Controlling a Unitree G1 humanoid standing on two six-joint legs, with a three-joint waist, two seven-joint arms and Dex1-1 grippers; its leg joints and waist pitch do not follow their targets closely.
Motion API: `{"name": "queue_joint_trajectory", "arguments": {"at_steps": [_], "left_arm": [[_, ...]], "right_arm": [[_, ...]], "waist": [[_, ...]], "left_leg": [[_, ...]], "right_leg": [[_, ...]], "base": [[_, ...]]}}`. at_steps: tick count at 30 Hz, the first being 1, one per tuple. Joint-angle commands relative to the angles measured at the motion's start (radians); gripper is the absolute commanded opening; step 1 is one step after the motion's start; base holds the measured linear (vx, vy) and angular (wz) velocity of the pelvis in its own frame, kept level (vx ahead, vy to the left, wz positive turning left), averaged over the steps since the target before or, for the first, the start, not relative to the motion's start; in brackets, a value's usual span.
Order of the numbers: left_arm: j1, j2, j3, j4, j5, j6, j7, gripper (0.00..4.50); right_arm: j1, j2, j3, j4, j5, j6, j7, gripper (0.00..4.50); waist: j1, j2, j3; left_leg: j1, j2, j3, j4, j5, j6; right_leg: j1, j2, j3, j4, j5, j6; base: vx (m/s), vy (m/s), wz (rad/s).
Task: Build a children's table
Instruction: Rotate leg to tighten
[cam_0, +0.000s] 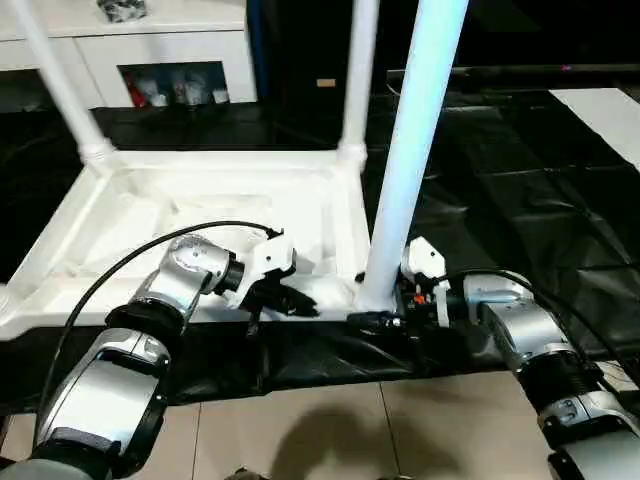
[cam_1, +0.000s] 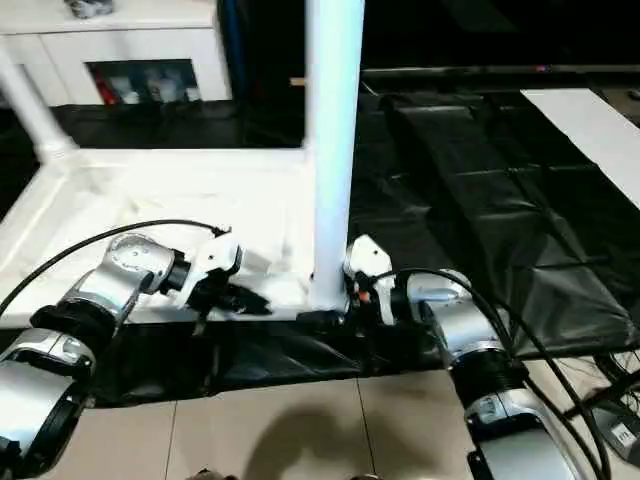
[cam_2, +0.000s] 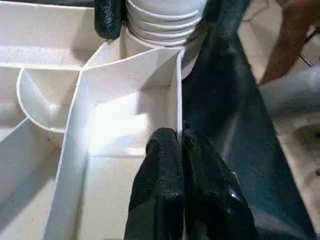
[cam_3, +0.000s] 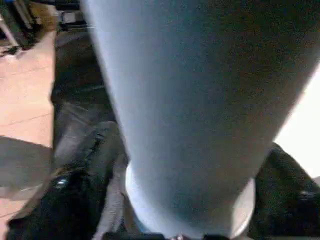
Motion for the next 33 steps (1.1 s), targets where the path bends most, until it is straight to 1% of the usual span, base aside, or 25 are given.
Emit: {"name": "queue_joint_trajectory", "arguments": {"at_steps": [1,2,5,6,8,10,12,13,14,15,16,17,18,19,20,21,23,24,25,26,27,28,30,32,33], "left_arm": [[-0.003,-0.010,-0.027,-0.020,0.002,-0.021,-0.027,0.00],[-0.003,-0.010,-0.025,-0.018,0.004,-0.023,-0.029,0.00],[-0.005,-0.011,-0.022,-0.016,0.007,-0.025,-0.024,0.00],[-0.005,-0.012,-0.021,-0.015,0.008,-0.025,-0.021,0.00],[-0.008,-0.017,-0.017,-0.011,0.006,-0.017,-0.006,0.00],[-0.012,-0.026,-0.012,-0.006,0.009,-0.013,0.035,0.00],[-0.026,-0.040,-0.010,0.012,0.032,-0.001,0.132,0.00],[-0.035,-0.050,-0.007,0.022,0.042,0.019,0.186,0.00],[-0.050,-0.071,0.003,0.038,0.046,0.043,0.269,0.00],[-0.056,-0.083,0.008,0.043,0.046,0.057,0.299,0.00],[-0.056,-0.083,0.008,0.043,0.046,0.057,0.299,0.00],[-0.065,-0.102,0.014,0.045,0.047,0.074,0.341,0.00],[-0.070,-0.113,0.017,0.044,0.048,0.084,0.366,0.00],[-0.075,-0.127,0.023,0.044,0.045,0.097,0.395,0.00],[-0.079,-0.137,0.027,0.044,0.044,0.106,0.414,0.00],[-0.085,-0.151,0.030,0.044,0.045,0.114,0.444,0.00],[-0.092,-0.177,0.039,0.043,0.038,0.131,0.489,0.00],[-0.092,-0.178,0.040,0.043,0.037,0.131,0.489,0.00],[-0.091,-0.193,0.046,0.040,0.026,0.133,0.498,0.00],[-0.088,-0.199,0.045,0.041,0.028,0.131,0.500,0.00],[-0.087,-0.199,0.044,0.042,0.029,0.130,0.501,0.00],[-0.086,-0.199,0.044,0.043,0.031,0.129,0.502,0.00],[-0.080,-0.196,0.040,0.043,0.032,0.113,0.489,0.00],[-0.072,-0.187,0.036,0.038,0.032,0.100,0.463,0.00],[-0.065,-0.179,0.032,0.029,0.031,0.082,0.440,0.00]], "right_arm": [[0.019,0.007,0.049,-0.011,-0.008,0.015,0.044,3.38],[0.021,0.006,0.048,-0.016,-0.007,0.022,0.048,3.27],[0.028,0.008,0.047,-0.034,-0.003,0.041,0.046,2.99],[0.031,0.009,0.046,-0.038,-0.002,0.046,0.042,2.99],[0.038,0.019,0.040,-0.046,0.001,0.056,0.015,2.85],[0.037,0.036,0.027,-0.031,-0.012,0.056,-0.059,2.83],[0.018,0.076,-0.006,0.028,-0.053,0.032,-0.229,2.79],[0.006,0.095,-0.024,0.059,-0.069,0.023,-0.314,2.78],[-0.016,0.131,-0.054,0.111,-0.086,0.016,-0.453,2.78],[-0.026,0.148,-0.069,0.132,-0.084,0.021,-0.505,2.77],[-0.026,0.148,-0.069,0.132,-0.084,0.021,-0.505,2.76],[-0.042,0.181,-0.091,0.163,-0.084,0.030,-0.599,2.76],[-0.052,0.201,-0.101,0.181,-0.084,0.035,-0.652,2.75],[-0.062,0.223,-0.109,0.198,-0.086,0.037,-0.709,2.75],[-0.069,0.237,-0.114,0.209,-0.087,0.038,-0.745,2.75],[-0.083,0.261,-0.122,0.234,-0.083,0.038,-0.796,2.75],[-0.109,0.300,-0.135,0.275,-0.079,0.030,-0.879,2.75],[-0.110,0.301,-0.135,0.276,-0.079,0.029,-0.880,2.75],[-0.123,0.320,-0.141,0.294,-0.073,0.009,-0.890,2.75],[-0.131,0.327,-0.144,0.306,-0.079,-0.020,-0.896,3.10],[-0.133,0.328,-0.146,0.307,-0.079,-0.024,-0.893,3.31],[-0.136,0.331,-0.150,0.311,-0.078,-0.030,-0.888,3.45],[-0.144,0.331,-0.159,0.316,-0.071,-0.046,-0.867,3.47],[-0.145,0.317,-0.150,0.312,-0.079,-0.063,-0.833,3.90],[-0.143,0.305,-0.138,0.308,-0.086,-0.080,-0.806,3.90]], "waist": [[-0.001,-0.001,-0.065],[-0.002,0.000,-0.067],[0.000,0.000,-0.069],[0.000,-0.002,-0.070],[0.001,0.000,-0.070],[0.001,0.000,-0.068],[-0.005,0.000,-0.063],[-0.008,0.000,-0.059],[-0.016,-0.002,-0.058],[-0.020,-0.003,-0.056],[-0.024,-0.002,-0.055],[-0.030,-0.004,-0.055],[-0.035,-0.002,-0.056],[-0.039,0.001,-0.056],[-0.040,0.000,-0.057],[-0.042,0.003,-0.059],[-0.046,0.001,-0.060],[-0.048,0.001,-0.060],[-0.050,0.000,-0.062],[-0.051,0.000,-0.064],[-0.052,0.000,-0.065],[-0.052,0.000,-0.066],[-0.052,-0.002,-0.069],[-0.051,0.000,-0.070],[-0.051,0.000,-0.072]], "left_leg": [[0.018,0.029,-0.007,-0.060,-0.257,0.065],[0.014,0.028,-0.009,-0.060,-0.241,0.065],[0.014,0.028,-0.008,-0.057,-0.218,0.073],[0.013,0.027,-0.008,-0.056,-0.203,0.079],[0.013,0.027,-0.008,-0.055,-0.201,0.082],[0.013,0.027,-0.008,-0.057,-0.215,0.076],[0.016,0.027,-0.010,-0.062,-0.262,0.040],[0.018,0.025,-0.010,-0.064,-0.284,0.031],[0.024,0.022,-0.015,-0.066,-0.314,-0.001],[0.025,0.020,-0.016,-0.066,-0.325,-0.006],[0.025,0.020,-0.017,-0.066,-0.334,-0.012],[0.024,0.017,-0.019,-0.066,-0.344,-0.009],[0.023,0.019,-0.020,-0.068,-0.344,-0.008],[0.020,0.019,-0.022,-0.069,-0.342,-0.006],[0.019,0.018,-0.021,-0.070,-0.341,-0.004],[0.021,0.018,-0.020,-0.068,-0.340,-0.003],[0.022,0.017,-0.018,-0.066,-0.339,-0.001],[0.020,0.016,-0.017,-0.066,-0.339,0.006],[0.016,0.015,-0.016,-0.064,-0.325,0.015],[0.014,0.015,-0.015,-0.063,-0.308,0.024],[0.013,0.015,-0.014,-0.062,-0.301,0.029],[0.013,0.015,-0.014,-0.061,-0.294,0.034],[0.010,0.016,-0.013,-0.059,-0.256,0.053],[0.008,0.017,-0.012,-0.057,-0.234,0.065],[0.008,0.017,-0.012,-0.055,-0.220,0.072]], "right_leg": [[0.049,-0.048,0.037,-0.060,-0.191,-0.262],[0.051,-0.048,0.037,-0.056,-0.170,-0.262],[0.052,-0.047,0.036,-0.053,-0.135,-0.268],[0.054,-0.047,0.036,-0.050,-0.111,-0.271],[0.053,-0.047,0.035,-0.051,-0.106,-0.273],[0.052,-0.048,0.035,-0.054,-0.137,-0.267],[0.046,-0.051,0.036,-0.062,-0.236,-0.243],[0.044,-0.050,0.035,-0.069,-0.281,-0.233],[0.039,-0.053,0.036,-0.076,-0.386,-0.197],[0.037,-0.052,0.035,-0.079,-0.413,-0.190],[0.036,-0.053,0.036,-0.081,-0.433,-0.183],[0.037,-0.051,0.033,-0.087,-0.462,-0.169],[0.035,-0.052,0.034,-0.088,-0.460,-0.165],[0.038,-0.051,0.033,-0.087,-0.448,-0.165],[0.038,-0.050,0.033,-0.088,-0.437,-0.165],[0.036,-0.049,0.034,-0.086,-0.412,-0.172],[0.034,-0.047,0.034,-0.085,-0.380,-0.188],[0.036,-0.046,0.034,-0.084,-0.363,-0.193],[0.039,-0.046,0.034,-0.082,-0.337,-0.198],[0.041,-0.047,0.035,-0.079,-0.302,-0.207],[0.042,-0.047,0.035,-0.077,-0.287,-0.211],[0.043,-0.047,0.035,-0.075,-0.272,-0.215],[0.047,-0.046,0.035,-0.068,-0.207,-0.235],[0.050,-0.046,0.035,-0.062,-0.165,-0.250],[0.052,-0.046,0.035,-0.059,-0.136,-0.258]], "base": [[0.000,0.000,0.00],[0.000,0.000,0.00],[0.000,0.000,0.00],[0.000,0.000,0.00],[0.000,0.000,0.00],[0.000,0.000,0.00],[0.000,0.000,0.00],[0.000,0.000,0.00],[0.000,0.000,0.00],[-0.051,0.000,-0.02],[0.000,0.000,0.00],[0.000,0.000,0.00],[0.000,0.000,0.00],[0.000,0.000,0.00],[0.000,0.000,0.00],[0.000,0.000,0.00],[0.000,0.000,0.00],[0.000,0.000,0.00],[0.000,0.000,0.00],[0.000,0.000,0.00],[0.000,0.000,0.00],[0.000,0.000,0.00],[0.000,0.000,0.00],[0.000,0.000,0.00],[0.000,0.000,0.00]]}}
